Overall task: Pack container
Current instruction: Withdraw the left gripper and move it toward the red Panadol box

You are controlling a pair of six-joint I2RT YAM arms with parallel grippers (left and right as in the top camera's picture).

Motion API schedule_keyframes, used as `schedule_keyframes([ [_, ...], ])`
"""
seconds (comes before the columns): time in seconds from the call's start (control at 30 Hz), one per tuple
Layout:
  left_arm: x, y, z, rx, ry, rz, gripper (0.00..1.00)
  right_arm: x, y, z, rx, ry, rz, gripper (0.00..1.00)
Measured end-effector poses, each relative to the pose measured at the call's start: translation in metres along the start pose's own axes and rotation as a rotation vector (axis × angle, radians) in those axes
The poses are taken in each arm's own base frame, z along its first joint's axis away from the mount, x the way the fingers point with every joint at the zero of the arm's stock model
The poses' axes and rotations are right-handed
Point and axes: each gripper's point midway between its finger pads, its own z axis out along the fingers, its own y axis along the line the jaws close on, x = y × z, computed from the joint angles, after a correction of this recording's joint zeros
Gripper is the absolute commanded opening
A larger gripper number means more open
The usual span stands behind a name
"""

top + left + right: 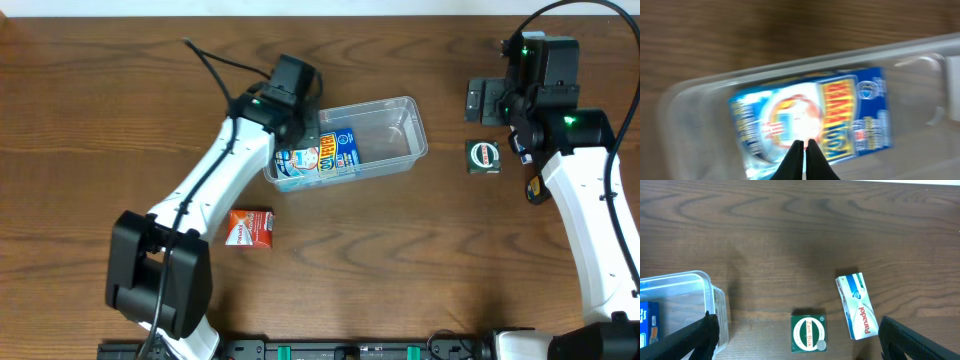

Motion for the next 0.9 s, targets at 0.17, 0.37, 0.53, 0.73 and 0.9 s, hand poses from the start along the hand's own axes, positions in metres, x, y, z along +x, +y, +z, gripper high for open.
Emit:
schedule_keyframes([
  [0.17, -0.032, 0.067, -0.031, -0.068, -0.09, -0.166, 0.06, 0.0, 0.0, 0.0, 0.0, 0.0, 0.0, 0.99],
  [0.37, -0.059, 0.14, -0.084, -0.136, -0.222, -0.333, 0.26, 0.0, 0.0, 0.0, 0.0, 0.0, 0.0, 0.99],
  [0.53, -0.054, 0.182, -0.088, -0.194, -0.209, -0.428, 0.33, 0.0, 0.0, 0.0, 0.0, 0.0, 0.0, 0.99],
  [0.73, -0.017, 0.209, -0.089, -0.252, -0.078, -0.507, 0.4, 0.0, 0.0, 0.0, 0.0, 0.0, 0.0, 0.99],
  [0.9, 0.034, 0.197, -0.088, -0.28, 0.134, -0.491, 0.4, 0.0, 0.0, 0.0, 0.0, 0.0, 0.0, 0.99],
])
